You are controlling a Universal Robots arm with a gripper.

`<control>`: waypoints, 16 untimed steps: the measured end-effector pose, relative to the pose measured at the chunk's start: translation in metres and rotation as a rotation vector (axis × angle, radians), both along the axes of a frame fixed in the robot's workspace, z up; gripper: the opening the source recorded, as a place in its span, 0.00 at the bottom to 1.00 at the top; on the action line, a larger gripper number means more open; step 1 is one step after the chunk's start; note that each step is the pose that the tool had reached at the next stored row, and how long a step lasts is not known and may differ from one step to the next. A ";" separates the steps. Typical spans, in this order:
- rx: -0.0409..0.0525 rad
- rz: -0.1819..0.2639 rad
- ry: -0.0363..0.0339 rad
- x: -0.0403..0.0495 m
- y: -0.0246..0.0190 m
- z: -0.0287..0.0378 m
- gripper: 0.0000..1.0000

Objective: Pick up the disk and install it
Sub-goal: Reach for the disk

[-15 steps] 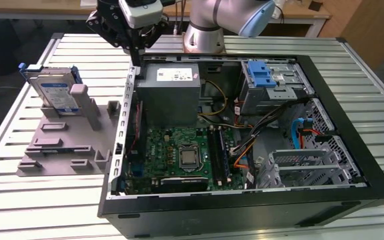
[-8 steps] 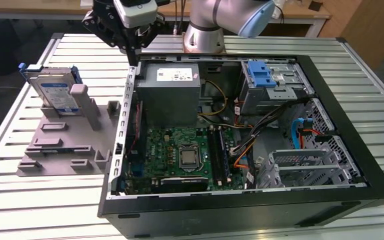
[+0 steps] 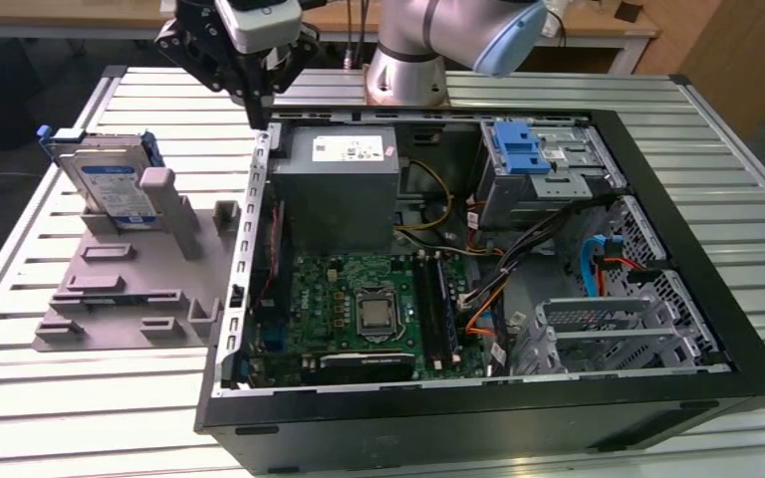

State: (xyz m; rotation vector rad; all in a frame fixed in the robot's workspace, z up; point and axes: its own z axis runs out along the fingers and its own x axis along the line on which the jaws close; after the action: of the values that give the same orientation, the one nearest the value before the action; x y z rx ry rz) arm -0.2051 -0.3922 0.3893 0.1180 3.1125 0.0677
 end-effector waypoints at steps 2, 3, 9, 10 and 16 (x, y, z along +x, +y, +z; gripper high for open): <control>0.0000 0.000 0.0000 -0.0016 0.0013 0.0000 0.11; 0.0000 0.000 0.0000 -0.0023 0.0018 -0.0001 0.11; 0.0000 0.000 0.0000 -0.0034 0.0023 -0.0001 0.11; 0.0000 0.000 0.0000 -0.0035 0.0024 -0.0001 0.11; 0.0000 0.000 0.0000 -0.0069 0.0034 -0.0002 0.11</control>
State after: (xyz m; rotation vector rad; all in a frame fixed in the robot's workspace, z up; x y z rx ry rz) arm -0.2120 -0.3887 0.3891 0.1180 3.1125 0.0677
